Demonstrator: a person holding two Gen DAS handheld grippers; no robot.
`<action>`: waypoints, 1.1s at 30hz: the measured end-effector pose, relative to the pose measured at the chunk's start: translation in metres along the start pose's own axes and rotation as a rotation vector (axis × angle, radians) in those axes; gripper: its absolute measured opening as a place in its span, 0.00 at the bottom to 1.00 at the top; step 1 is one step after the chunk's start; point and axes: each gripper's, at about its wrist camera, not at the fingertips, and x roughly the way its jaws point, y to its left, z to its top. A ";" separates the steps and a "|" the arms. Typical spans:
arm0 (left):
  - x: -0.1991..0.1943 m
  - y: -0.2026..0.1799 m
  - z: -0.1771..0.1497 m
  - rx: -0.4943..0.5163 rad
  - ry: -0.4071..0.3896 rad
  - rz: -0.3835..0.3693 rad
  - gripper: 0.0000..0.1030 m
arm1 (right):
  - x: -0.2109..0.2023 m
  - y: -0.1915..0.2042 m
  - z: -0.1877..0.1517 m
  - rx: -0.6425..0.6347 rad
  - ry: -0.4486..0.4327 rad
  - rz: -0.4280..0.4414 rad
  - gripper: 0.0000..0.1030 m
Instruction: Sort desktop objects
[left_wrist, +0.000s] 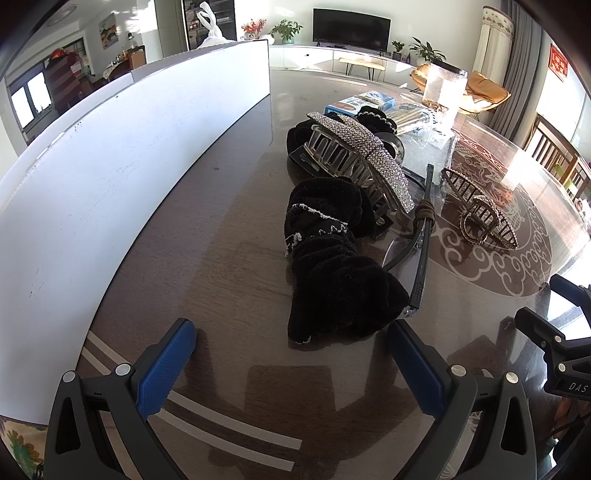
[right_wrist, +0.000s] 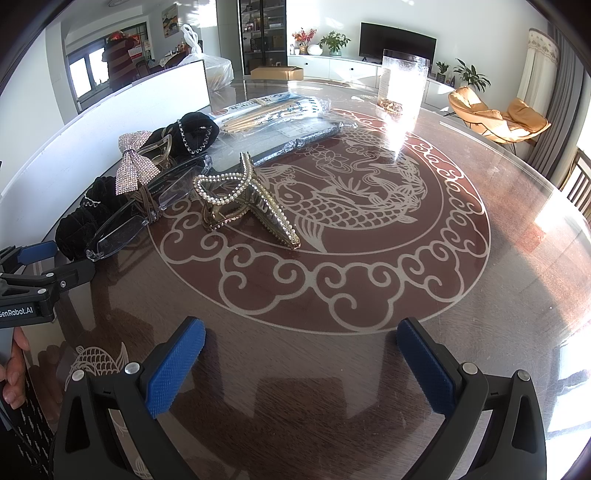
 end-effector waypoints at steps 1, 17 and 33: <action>0.000 0.002 0.000 -0.005 0.005 0.002 1.00 | 0.000 0.000 0.000 0.000 0.000 0.000 1.00; -0.023 0.063 0.001 -0.323 -0.087 -0.340 1.00 | 0.000 0.000 0.000 0.000 0.000 0.000 1.00; 0.024 0.001 0.042 0.058 -0.029 -0.025 1.00 | 0.001 0.000 0.000 0.000 -0.001 0.000 1.00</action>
